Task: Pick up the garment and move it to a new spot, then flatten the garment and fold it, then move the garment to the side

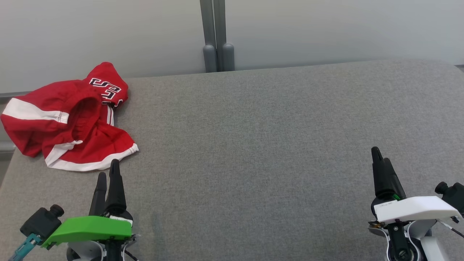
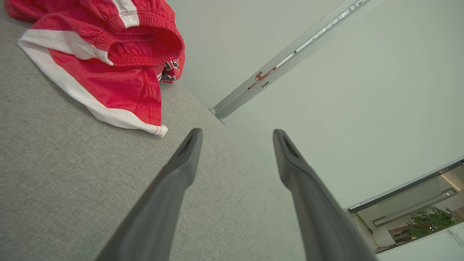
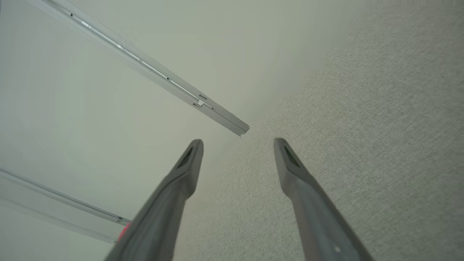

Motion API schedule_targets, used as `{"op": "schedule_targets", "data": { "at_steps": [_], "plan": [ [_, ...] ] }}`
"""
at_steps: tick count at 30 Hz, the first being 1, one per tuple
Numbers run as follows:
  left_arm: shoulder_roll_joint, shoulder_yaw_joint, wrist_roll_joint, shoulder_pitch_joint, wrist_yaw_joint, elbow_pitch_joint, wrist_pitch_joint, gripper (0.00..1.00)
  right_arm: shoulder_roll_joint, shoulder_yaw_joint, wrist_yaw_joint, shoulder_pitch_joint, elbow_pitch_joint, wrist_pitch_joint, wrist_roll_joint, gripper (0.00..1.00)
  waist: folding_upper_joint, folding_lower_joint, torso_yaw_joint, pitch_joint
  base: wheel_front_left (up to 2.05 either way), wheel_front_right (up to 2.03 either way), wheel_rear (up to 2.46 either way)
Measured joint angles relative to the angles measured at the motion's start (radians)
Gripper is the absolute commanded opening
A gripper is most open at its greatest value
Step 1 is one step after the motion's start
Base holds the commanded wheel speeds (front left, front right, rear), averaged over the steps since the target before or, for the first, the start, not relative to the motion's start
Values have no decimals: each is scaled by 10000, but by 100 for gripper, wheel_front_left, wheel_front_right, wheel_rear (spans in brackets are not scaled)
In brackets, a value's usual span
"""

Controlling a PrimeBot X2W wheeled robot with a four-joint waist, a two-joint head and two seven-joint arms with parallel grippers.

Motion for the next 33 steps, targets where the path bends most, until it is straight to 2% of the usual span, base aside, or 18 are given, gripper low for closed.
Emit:
{"op": "schedule_targets", "data": {
  "at_steps": [16, 33],
  "plan": [
    [10, -190, 2324, 135, 127, 299, -443, 100, -19, 545, 0, 106, -280, -458, -2847, 100, 0, 0, -22, 4, 0, 0, 0],
    [19, -405, 4226, 253, 253, 456, -874, 100, -35, 654, 2, 185, 79, -888, -5018, 100, 0, 0, -51, 16, 0, 0, 0]
  ]
}}
